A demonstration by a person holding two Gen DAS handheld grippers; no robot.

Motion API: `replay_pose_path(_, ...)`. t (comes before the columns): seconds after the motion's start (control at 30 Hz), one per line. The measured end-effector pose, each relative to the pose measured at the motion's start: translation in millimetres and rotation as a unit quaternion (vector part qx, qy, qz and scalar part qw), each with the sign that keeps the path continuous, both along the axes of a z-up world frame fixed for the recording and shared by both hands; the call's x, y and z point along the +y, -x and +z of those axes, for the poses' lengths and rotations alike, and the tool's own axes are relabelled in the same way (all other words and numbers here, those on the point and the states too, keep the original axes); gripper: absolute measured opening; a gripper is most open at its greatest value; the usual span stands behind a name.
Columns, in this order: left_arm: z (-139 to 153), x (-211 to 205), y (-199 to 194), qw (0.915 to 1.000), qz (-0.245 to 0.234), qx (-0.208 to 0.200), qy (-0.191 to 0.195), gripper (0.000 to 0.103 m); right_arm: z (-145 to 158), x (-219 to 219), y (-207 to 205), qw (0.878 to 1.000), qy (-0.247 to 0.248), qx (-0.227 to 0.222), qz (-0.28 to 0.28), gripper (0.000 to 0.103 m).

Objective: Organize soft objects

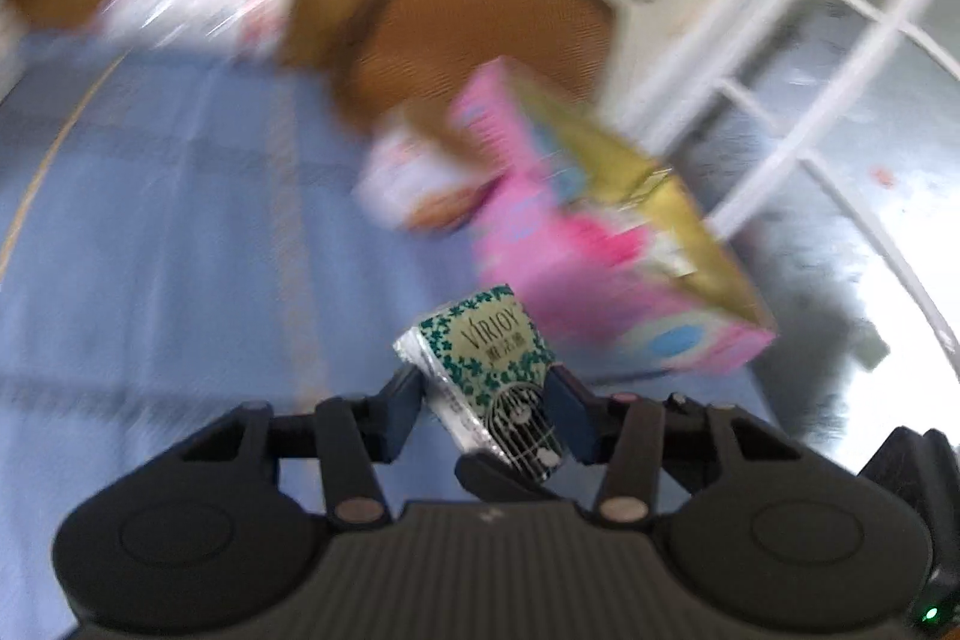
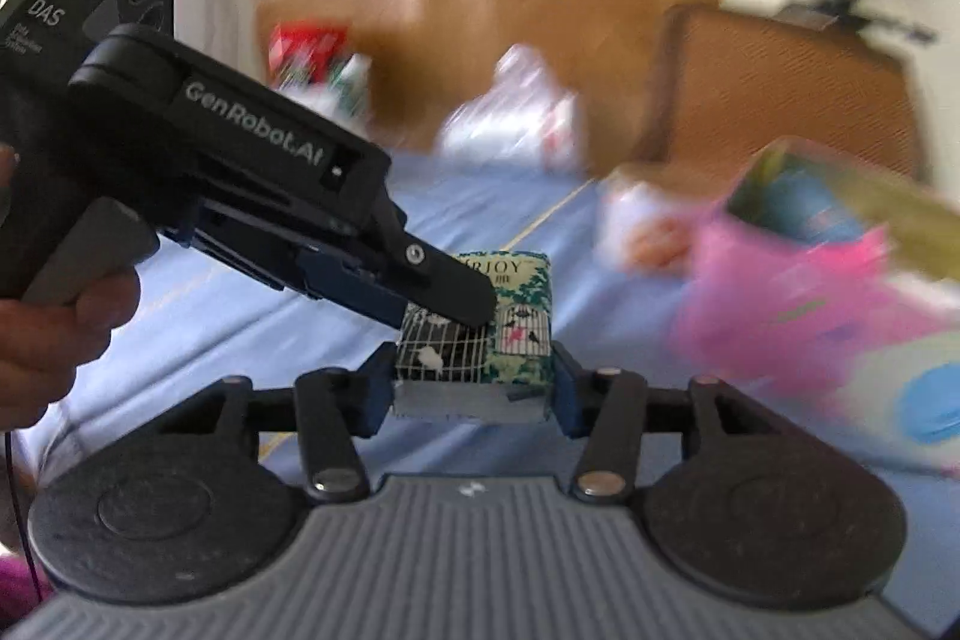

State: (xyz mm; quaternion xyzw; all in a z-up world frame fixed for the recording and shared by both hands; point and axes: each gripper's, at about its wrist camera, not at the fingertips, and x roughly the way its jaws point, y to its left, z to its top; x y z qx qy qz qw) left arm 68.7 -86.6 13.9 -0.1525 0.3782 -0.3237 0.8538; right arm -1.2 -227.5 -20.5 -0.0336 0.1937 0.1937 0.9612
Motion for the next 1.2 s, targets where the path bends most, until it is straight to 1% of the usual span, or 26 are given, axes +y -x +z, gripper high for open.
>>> replay_pose_path(0.07,21.6,-27.4,-6.4,0.9991,-0.026,-0.034,-0.001,0.045,15.5,-19.8,4.7,0.999,-0.004,-0.041,-0.036,0.055)
replay_pose_path(0.13,38.1,-62.3,-19.2,0.9963,-0.053,-0.067,-0.003,0.046,27.8,-42.2,4.1,0.995,-0.007,-0.069,-0.074,0.055)
replay_pose_path(0.17,41.6,-75.5,-23.9,0.9953,-0.061,-0.075,-0.003,0.046,32.0,-53.3,2.0,0.993,-0.009,-0.078,-0.092,0.055)
replay_pose_path(0.23,44.1,-106.2,-37.5,0.9936,-0.077,-0.082,-0.001,0.045,37.6,-76.4,-4.5,0.988,-0.014,-0.084,-0.126,0.055)
replay_pose_path(0.33,37.4,-146.2,-52.1,0.9924,-0.094,-0.079,-0.005,0.046,37.4,-104.6,-18.4,0.982,-0.015,-0.08,-0.169,0.055)
replay_pose_path(0.37,34.3,-155.2,-55.4,0.9923,-0.095,-0.079,-0.011,0.046,35.2,-111.2,-24.5,0.981,-0.013,-0.074,-0.181,0.055)
replay_pose_path(0.4,29.9,-165.1,-60.4,0.9925,-0.09,-0.079,-0.022,0.05,32.0,-116.0,-29.6,0.978,-0.01,-0.07,-0.194,0.056)
replay_pose_path(0.43,25.1,-172.8,-65.1,0.9931,-0.081,-0.077,-0.036,0.051,27.8,-119.2,-38.6,0.976,-0.004,-0.064,-0.21,0.057)
replay_pose_path(0.47,21.4,-173.0,-67.2,0.9936,-0.072,-0.075,-0.046,0.052,23.1,-121.9,-45.8,0.972,0.007,-0.055,-0.229,0.058)
replay_pose_path(0.53,17.6,-174.5,-70.7,0.9941,-0.053,-0.07,-0.064,0.054,14.3,-131.8,-52.0,0.957,0.029,-0.036,-0.288,0.061)
replay_pose_path(0.57,17.2,-171.2,-69.4,0.9943,-0.046,-0.071,-0.065,0.061,12.4,-136.8,-50.0,0.953,0.02,-0.034,-0.3,0.064)
replay_pose_path(0.6,18.8,-165.5,-67.2,0.994,-0.041,-0.078,-0.066,0.067,11.7,-142.1,-43.7,0.953,-0.002,-0.037,-0.301,0.067)
replay_pose_path(0.63,20.4,-160.4,-63.4,0.9931,-0.033,-0.086,-0.072,0.068,11.6,-146.6,-36.8,0.953,-0.025,-0.042,-0.298,0.071)
replay_pose_path(0.67,22.8,-156.5,-59.8,0.9918,-0.025,-0.095,-0.081,0.068,11.6,-148.6,-31.0,0.952,-0.039,-0.048,-0.298,0.071)
replay_pose_path(0.77,29.9,-146.3,-47.3,0.9882,-0.013,-0.117,-0.098,0.068,14.9,-144.5,-18.5,0.947,-0.058,-0.064,-0.311,0.071)
replay_pose_path(0.87,33.8,-135.0,-29.9,0.9834,-0.001,-0.133,-0.124,0.068,20.6,-140.3,-1.3,0.944,-0.096,-0.08,-0.307,0.071)
replay_pose_path(0.93,35.8,-125.3,-19.0,0.9792,0.01,-0.144,-0.143,0.071,24.4,-134.9,7.7,0.94,-0.114,-0.09,-0.307,0.071)
replay_pose_path(1.03,37.4,-105.2,-1.6,0.9743,0.023,-0.161,-0.156,0.08,30.2,-123.2,24.2,0.937,-0.13,-0.102,-0.309,0.071)
replay_pose_path(1.07,37.9,-97.2,5.4,0.9726,0.028,-0.167,-0.16,0.086,31.6,-120.4,28.2,0.936,-0.135,-0.102,-0.308,0.071)
replay_pose_path(1.1,38.2,-91.3,11.2,0.9711,0.032,-0.171,-0.163,0.092,32.9,-119.2,30.6,0.936,-0.142,-0.098,-0.308,0.071)
replay_pose_path(1.2,39.4,-74.2,26.2,0.9694,0.041,-0.176,-0.167,0.101,34.9,-117.5,40.8,0.931,-0.177,-0.078,-0.31,0.071)
